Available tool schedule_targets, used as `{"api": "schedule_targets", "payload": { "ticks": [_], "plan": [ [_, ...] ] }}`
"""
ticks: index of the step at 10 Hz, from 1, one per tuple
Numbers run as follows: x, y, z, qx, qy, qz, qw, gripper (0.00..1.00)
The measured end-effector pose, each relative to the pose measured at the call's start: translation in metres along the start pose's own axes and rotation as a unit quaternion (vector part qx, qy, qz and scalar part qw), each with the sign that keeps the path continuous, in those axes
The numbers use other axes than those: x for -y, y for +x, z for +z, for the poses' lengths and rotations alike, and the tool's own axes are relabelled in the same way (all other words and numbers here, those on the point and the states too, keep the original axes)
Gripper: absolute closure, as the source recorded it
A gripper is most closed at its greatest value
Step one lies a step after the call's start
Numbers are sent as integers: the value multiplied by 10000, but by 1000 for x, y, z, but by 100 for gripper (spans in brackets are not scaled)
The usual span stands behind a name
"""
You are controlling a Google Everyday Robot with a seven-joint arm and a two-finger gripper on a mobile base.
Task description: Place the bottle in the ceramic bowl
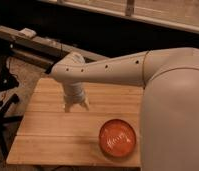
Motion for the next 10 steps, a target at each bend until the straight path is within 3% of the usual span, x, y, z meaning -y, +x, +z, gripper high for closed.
{"api": "schedule_targets", "payload": {
  "ticks": [8, 10],
  "plan": [
    [0, -1, -1, 10, -18, -1, 10000, 35],
    [4, -16, -11, 132, -113, -36, 9998, 35]
  ]
}}
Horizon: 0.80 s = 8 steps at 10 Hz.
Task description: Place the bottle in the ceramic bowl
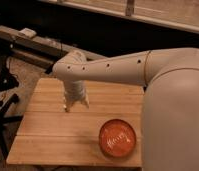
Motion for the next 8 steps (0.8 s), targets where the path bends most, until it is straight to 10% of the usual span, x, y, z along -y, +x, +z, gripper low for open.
{"api": "schedule_targets", "payload": {
  "ticks": [8],
  "plan": [
    [-19, -67, -12, 326, -223, -417, 9983, 35]
  ]
}}
